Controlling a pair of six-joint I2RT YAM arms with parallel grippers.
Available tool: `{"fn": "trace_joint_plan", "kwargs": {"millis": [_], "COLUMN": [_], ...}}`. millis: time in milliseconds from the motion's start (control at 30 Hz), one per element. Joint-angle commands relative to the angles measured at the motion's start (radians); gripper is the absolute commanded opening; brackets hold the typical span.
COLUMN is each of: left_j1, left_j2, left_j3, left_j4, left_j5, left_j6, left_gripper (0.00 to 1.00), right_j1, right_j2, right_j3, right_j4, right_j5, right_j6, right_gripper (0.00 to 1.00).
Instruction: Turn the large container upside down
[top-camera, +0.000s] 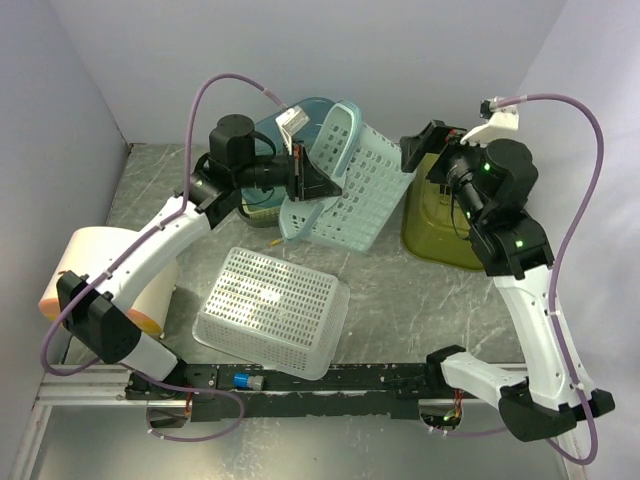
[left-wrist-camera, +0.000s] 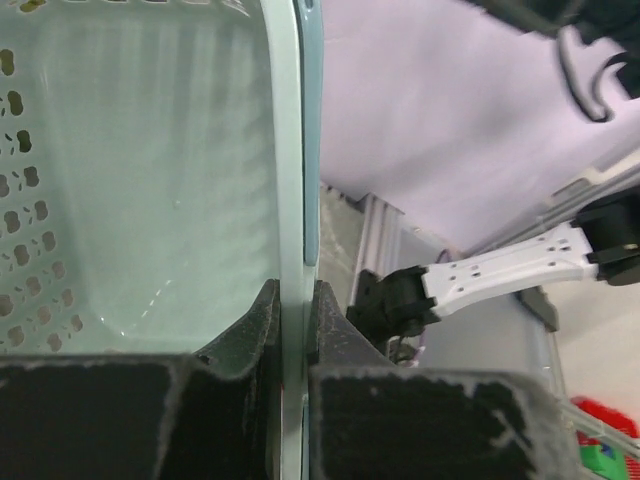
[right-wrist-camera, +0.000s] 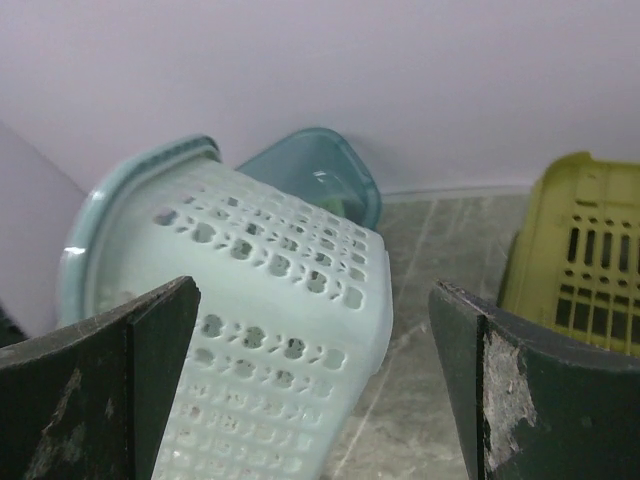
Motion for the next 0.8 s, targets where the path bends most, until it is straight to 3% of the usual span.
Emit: {"fn": "trace_joint_plan", "kwargs": {"millis": [0, 167, 400, 700, 767], "left_j1": [0.005, 0.003, 0.000, 0.003, 0.007], "left_j2": [0.012, 0.069, 0.219, 0.432, 0.490], "left_j3": [-0.104, -0.214, -0.253, -0.063, -0.021], "left_j4": [0.435, 0.742, 1.027, 1.031, 1.125], "left_j5": [0.127, 0.127, 0.163, 0.206, 0.214], "left_j6": [-0.278, -0.506, -0.731, -0.751, -0.828], "left_gripper": [0.07, 0.06, 0.07, 0.07, 0.07], "right_j1": [-0.004, -0.003, -0.004, -0.003, -0.004], "right_j2": [0.024, -0.033, -0.075, -0.079, -0.079], "right_j3": [0.020, -0.022, -0.050, -0.071, -0.071], "right_j4": [-0.087, -0.080, -0.083, -0.106, -0.108], "right_j5": [0.175, 0.343, 0.414, 0.403, 0.400], "right_j6": [0.047, 0.056, 0.029, 0.031, 0.031], "right_gripper": [1.00, 1.00, 1.00, 1.00, 1.00]}}
